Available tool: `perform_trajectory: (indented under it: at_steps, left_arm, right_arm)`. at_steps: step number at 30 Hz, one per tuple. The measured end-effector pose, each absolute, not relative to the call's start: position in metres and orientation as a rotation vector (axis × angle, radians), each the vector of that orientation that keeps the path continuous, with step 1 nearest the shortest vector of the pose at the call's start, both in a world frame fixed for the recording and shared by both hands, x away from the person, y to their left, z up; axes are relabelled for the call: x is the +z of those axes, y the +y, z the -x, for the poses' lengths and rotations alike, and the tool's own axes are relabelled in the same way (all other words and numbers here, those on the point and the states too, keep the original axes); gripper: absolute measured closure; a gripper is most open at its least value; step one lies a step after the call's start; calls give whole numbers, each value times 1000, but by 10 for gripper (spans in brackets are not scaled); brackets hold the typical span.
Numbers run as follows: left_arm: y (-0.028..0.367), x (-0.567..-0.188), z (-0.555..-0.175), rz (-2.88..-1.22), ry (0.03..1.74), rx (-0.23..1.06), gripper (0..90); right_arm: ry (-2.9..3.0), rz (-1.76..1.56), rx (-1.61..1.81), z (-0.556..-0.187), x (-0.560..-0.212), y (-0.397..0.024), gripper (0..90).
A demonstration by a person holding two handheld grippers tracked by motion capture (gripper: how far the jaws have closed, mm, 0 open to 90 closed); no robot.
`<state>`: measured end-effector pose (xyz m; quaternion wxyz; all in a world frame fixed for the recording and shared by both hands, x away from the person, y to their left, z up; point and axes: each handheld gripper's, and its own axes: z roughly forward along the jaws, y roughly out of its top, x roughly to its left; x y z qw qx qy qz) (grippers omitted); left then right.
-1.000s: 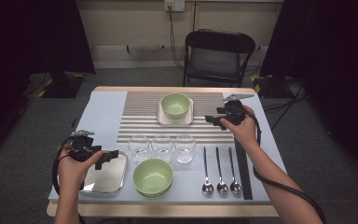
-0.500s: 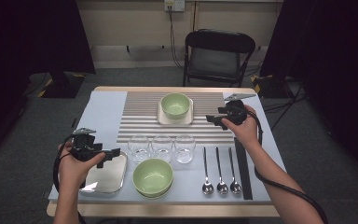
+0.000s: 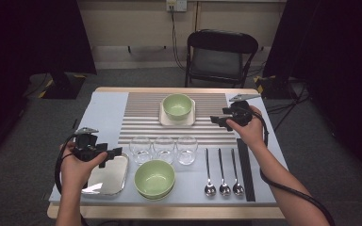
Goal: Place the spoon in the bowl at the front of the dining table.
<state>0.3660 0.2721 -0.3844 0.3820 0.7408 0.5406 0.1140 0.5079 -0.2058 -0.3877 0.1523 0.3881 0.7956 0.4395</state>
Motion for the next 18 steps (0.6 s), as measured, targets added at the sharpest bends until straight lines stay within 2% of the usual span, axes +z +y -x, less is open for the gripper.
perform_trajectory:
  at_steps: [7,18]
  left_arm:
    - [268,-380,-366,-1877,1367,285,477]
    - [260,-373,-367,-1905,1360,282,582]
  right_arm:
    - [2283,-1112,1254,-505,-386,-209,264]
    - [2286,-1116,1246,-503,-387,-212,264]
